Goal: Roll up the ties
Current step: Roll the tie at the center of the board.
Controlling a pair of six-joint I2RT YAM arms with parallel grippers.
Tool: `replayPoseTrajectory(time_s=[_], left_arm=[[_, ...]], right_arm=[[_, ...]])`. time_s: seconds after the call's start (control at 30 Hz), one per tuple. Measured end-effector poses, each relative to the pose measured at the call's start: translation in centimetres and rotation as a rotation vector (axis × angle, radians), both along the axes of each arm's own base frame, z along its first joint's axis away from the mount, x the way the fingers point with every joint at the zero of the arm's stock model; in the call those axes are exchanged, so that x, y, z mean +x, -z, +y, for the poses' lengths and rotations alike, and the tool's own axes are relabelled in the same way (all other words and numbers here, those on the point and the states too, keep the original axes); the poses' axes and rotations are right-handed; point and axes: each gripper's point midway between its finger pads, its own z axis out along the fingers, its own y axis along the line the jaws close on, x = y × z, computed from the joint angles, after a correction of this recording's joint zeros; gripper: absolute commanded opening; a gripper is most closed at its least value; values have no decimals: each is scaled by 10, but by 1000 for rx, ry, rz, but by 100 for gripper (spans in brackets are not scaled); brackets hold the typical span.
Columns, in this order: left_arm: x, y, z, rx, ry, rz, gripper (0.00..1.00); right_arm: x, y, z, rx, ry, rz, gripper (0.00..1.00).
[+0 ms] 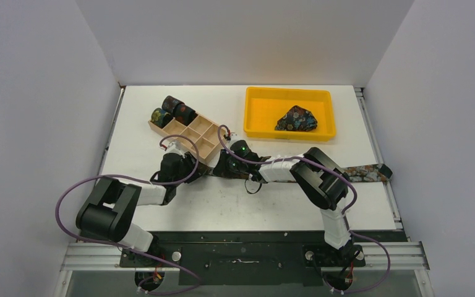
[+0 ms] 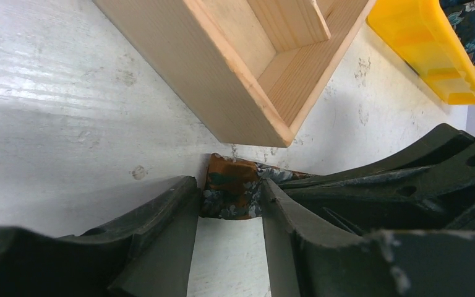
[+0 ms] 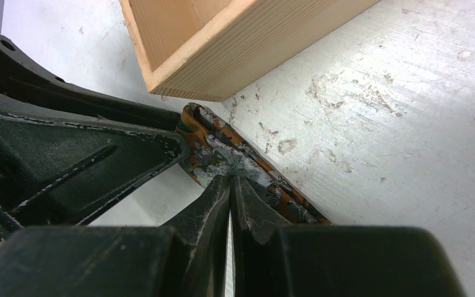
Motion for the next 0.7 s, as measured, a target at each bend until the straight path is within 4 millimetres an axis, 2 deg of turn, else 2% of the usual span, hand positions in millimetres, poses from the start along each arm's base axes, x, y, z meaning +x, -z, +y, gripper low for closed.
replayPoseTrajectory(time_s=[0.23,0.47,0.7], left_arm=[[-2,8,-12,42,43,22,0],[-6,8,-10,55,30,37,0],[-28,5,4,144,-6,93,0]], right_arm=[[0,0,0,0,0,0,5],[-2,-1,-2,-2,2,0,5],[-8,-2,-24,-80,28,-11,5]])
